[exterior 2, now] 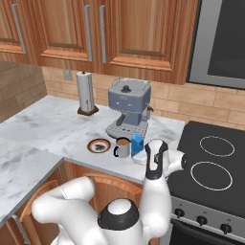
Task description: Take a sugar cube from the saucer and place it inside the coffee. Then, grab milk from the fridge and place it next to the coffee on the counter to sweeten the coffee.
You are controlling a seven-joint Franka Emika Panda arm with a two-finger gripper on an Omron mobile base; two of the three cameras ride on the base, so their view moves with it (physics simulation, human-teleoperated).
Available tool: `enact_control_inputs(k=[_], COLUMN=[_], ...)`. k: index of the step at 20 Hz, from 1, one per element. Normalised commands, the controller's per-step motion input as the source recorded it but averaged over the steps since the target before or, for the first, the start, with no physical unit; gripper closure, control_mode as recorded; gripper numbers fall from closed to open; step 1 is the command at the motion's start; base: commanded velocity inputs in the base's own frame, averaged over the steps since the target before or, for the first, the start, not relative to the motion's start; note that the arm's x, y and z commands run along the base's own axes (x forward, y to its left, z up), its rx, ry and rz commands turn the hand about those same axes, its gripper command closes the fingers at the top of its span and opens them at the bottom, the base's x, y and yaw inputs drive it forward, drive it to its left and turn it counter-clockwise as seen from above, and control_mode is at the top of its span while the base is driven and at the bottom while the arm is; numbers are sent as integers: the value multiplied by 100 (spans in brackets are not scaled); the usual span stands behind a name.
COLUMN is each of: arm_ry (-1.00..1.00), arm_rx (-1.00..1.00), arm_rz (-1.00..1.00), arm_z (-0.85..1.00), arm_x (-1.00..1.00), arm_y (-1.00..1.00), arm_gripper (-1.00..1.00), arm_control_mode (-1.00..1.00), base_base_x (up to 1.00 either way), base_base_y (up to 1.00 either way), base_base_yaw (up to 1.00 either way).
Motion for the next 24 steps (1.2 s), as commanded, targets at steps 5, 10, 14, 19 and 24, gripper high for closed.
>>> enact_control_inputs(k=[5, 10, 14, 19, 24], arm_ry=[-4, -15, -42, -69, -60], arm_rx=[0, 0, -2, -21, -39], arm_rz=[0, 0, 1, 2, 0], arm_z=[0, 18, 53, 89, 100], arm_x=[-15, -34, -58, -35, -5], arm_y=[-22, -29, -9, 15, 84], arm_gripper=[-100, -100, -100, -100, -100], arm_control_mode=[-100, -100, -100, -100, -100], base_base_x=[0, 0, 0, 0, 0], base_base_y=[0, 0, 0, 0, 0], base_base_yaw=[0, 0, 0, 0, 0])
